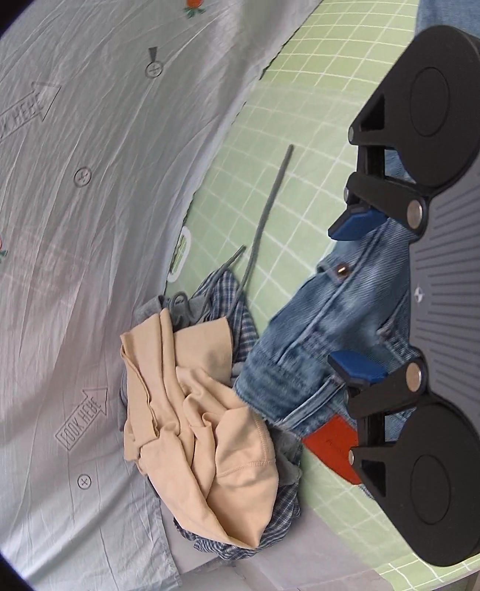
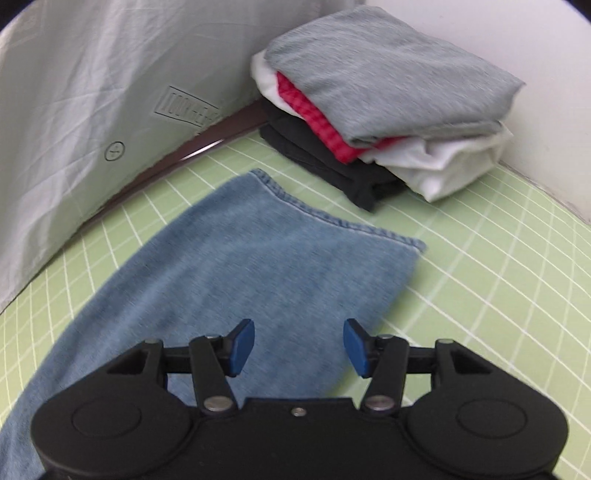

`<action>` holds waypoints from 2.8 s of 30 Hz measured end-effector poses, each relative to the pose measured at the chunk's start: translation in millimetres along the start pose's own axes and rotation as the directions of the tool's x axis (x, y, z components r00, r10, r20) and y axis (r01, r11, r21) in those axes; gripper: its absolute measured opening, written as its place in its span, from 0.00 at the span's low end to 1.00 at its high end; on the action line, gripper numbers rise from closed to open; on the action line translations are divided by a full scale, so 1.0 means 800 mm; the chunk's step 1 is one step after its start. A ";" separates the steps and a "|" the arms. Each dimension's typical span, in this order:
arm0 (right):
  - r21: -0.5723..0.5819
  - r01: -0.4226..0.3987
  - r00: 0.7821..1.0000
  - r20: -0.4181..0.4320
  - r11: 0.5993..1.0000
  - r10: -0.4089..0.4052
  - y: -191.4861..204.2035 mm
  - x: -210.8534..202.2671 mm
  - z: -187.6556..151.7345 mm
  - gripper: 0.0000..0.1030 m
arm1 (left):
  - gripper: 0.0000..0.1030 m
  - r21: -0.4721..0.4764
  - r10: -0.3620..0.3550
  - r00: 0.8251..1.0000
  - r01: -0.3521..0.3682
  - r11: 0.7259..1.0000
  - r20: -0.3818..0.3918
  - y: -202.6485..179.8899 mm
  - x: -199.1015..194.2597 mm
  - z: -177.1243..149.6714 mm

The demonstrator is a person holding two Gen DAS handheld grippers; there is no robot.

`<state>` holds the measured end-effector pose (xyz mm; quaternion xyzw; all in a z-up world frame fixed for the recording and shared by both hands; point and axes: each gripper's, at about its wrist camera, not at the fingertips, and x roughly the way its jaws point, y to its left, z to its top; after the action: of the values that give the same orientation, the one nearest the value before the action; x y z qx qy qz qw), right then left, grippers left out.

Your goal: Fold clothes

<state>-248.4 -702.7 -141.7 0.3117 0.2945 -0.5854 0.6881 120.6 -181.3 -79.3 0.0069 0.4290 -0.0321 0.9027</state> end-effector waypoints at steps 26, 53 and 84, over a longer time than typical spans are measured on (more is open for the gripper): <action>0.048 0.005 0.997 0.072 0.999 -0.008 -0.018 0.029 0.025 0.12 | 0.80 0.277 -0.079 0.974 0.138 0.951 -0.214 -0.092 0.033 -0.117; 0.243 -0.348 0.914 -0.126 0.905 0.385 0.000 -0.032 -0.088 0.45 | 0.87 0.169 -0.070 0.978 0.104 0.980 -0.197 -0.001 -0.002 -0.110; 0.614 -0.459 0.659 -0.250 0.642 0.710 0.138 -0.155 -0.318 0.60 | 0.87 0.242 -0.188 0.964 0.231 0.942 -0.188 0.183 0.031 -0.085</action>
<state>-166.9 -415.6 -197.9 0.6906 0.1681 -0.2816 0.6446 93.1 -33.6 -143.9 0.0829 0.4914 -0.1839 0.8472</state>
